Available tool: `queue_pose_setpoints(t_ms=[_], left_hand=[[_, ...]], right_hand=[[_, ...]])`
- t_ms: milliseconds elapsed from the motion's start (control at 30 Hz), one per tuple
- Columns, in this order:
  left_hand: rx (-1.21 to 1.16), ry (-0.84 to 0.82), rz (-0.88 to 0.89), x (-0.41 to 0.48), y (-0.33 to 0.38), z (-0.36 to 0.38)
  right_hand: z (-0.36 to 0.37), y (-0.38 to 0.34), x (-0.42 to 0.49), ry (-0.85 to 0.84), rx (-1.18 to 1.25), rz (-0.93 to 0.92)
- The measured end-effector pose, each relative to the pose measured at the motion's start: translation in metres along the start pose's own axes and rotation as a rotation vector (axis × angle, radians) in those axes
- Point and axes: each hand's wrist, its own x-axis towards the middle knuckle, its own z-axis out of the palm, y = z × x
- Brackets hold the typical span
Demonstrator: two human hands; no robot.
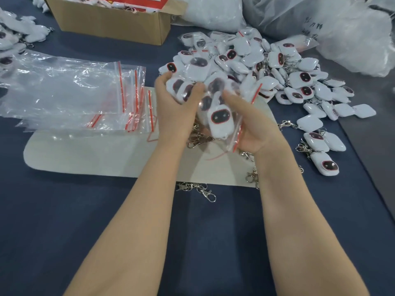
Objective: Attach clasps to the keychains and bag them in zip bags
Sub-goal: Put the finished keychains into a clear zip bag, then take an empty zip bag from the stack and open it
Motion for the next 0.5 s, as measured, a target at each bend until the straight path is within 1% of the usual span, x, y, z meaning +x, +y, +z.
queue_pose_setpoints(t_ms=[67, 133, 233, 267, 300, 400, 433, 467, 500], left_hand=[[0.082, 0.136, 0.102, -0.004, -0.001, -0.001], [0.127, 0.242, 0.152, -0.004, -0.001, -0.004], [0.118, 0.36, 0.225, -0.001, 0.003, -0.009], [0.125, 0.384, 0.264, -0.001, 0.004, -0.009], [0.12, 0.4, 0.307, -0.002, 0.006, -0.009], [0.096, 0.474, 0.428, -0.002, 0.012, -0.011], [0.087, 0.495, 0.454, -0.001, 0.012, -0.012], [0.081, 0.505, 0.471, 0.0, 0.013, -0.013], [0.071, 0.508, 0.482, 0.0, 0.012, -0.014]], right_hand=[[0.006, 0.002, 0.001, 0.059, 0.038, 0.008], [0.009, 0.001, 0.002, 0.086, 0.056, 0.038], [0.014, 0.003, 0.004, 0.106, -0.135, 0.135], [0.018, 0.005, 0.007, 0.105, -0.142, 0.15], [0.026, 0.006, 0.01, 0.099, -0.098, 0.136], [0.058, 0.002, 0.032, -0.003, 0.227, -0.012], [0.07, -0.001, 0.039, -0.007, 0.29, -0.053], [0.081, -0.007, 0.047, -0.006, 0.328, -0.086], [0.09, -0.009, 0.051, 0.012, 0.294, -0.091]])
